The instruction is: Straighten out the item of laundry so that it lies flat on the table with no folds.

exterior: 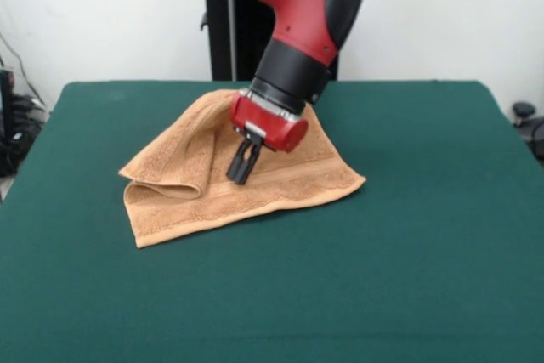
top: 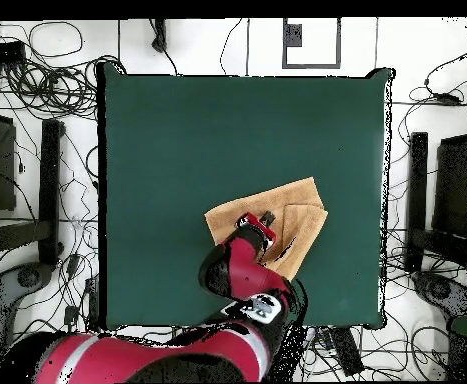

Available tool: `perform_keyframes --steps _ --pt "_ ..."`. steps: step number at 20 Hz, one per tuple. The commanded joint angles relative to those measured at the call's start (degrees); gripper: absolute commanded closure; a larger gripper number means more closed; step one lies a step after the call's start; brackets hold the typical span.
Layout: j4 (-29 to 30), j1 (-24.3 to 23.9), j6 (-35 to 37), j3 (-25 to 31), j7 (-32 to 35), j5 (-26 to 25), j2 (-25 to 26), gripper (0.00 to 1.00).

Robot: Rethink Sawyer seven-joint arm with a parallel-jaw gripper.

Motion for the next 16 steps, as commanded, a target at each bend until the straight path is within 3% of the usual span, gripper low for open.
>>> perform_keyframes --steps 1,9,16 --pt "-5.67 -3.6 2.3 16.8 10.43 -3.36 -0.2 1.0" --pt "-5.42 -2.35 5.69 18.77 10.42 1.47 1.32 1.0" --pt "-4.51 -4.58 4.62 25.07 15.5 3.53 2.51 1.0"
